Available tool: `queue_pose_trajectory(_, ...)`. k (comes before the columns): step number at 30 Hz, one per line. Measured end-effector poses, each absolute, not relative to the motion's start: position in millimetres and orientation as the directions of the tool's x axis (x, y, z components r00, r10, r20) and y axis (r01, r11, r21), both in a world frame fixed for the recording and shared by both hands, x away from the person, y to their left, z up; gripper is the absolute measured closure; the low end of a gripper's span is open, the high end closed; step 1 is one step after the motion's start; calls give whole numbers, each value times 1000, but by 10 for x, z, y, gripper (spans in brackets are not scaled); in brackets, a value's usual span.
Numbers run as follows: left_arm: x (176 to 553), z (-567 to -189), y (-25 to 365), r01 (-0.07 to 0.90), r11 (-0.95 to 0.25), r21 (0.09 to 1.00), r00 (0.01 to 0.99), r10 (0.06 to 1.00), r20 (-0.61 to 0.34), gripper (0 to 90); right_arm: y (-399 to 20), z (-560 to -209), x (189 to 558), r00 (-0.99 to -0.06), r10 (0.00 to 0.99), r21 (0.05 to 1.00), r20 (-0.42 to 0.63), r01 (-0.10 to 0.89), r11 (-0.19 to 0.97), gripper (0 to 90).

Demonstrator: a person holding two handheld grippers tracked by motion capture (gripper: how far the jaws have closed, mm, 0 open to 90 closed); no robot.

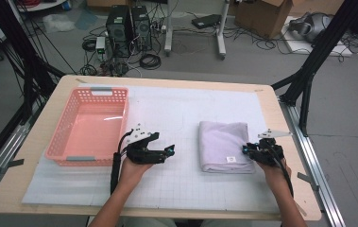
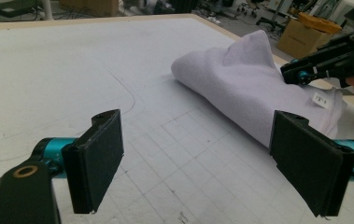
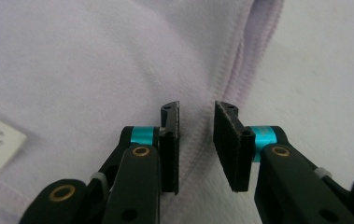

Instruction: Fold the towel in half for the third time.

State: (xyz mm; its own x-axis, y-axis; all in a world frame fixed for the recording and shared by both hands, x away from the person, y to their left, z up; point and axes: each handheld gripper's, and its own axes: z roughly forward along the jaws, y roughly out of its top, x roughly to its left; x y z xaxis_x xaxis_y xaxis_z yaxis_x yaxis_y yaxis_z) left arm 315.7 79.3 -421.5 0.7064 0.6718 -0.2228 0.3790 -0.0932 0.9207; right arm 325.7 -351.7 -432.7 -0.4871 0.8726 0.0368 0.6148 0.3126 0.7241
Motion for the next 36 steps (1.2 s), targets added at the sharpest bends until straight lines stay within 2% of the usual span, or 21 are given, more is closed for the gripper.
queue_pose_trajectory(3,3147,-4217,783,375,-89,923,711,666,-225,184,-3618,-4328,3224,-459,884,728,94,637,253,704)
queue_pose_trajectory(8,3149,-4224,769,373,-99,922,715,664,-218,184,-3480,-4143,3300,-523,852,823,33,497,273,635)
queue_pose_trajectory(11,3148,-4227,762,371,-102,923,718,662,-215,184,-3339,-4166,3493,-555,832,820,8,479,312,597)
queue_pose_trajectory(14,3150,-4231,757,372,-108,922,723,657,-215,185,-3239,-4262,3696,-529,849,783,9,532,323,579)
queue_pose_trajectory(17,3143,-4221,770,365,-103,925,724,656,-213,185,-3316,-4332,3796,-478,878,755,28,586,294,618)
queue_pose_trajectory(21,3143,-4215,781,356,-100,929,716,668,-202,184,-3382,-4269,3695,-439,898,723,-29,611,322,628)
queue_pose_trajectory(23,3143,-4218,774,361,-98,927,714,668,-207,181,-3411,-4219,3599,-450,892,740,-35,588,326,602)
queue_pose_trajectory(26,3146,-4221,770,365,-99,926,718,663,-212,177,-3451,-4158,3418,-493,870,779,23,554,293,570)
queue_pose_trajectory(30,3150,-4222,779,365,-92,926,715,665,-215,177,-3396,-4212,3180,-564,826,752,-3,543,373,567)
queue_pose_trajectory(32,3149,-4221,783,364,-91,927,717,663,-217,178,-3414,-4269,3107,-550,835,729,-36,557,399,567)
queue_pose_trajectory(36,3140,-4214,784,359,-99,928,727,653,-211,178,-3546,-4248,3002,-534,845,743,-8,562,363,556)
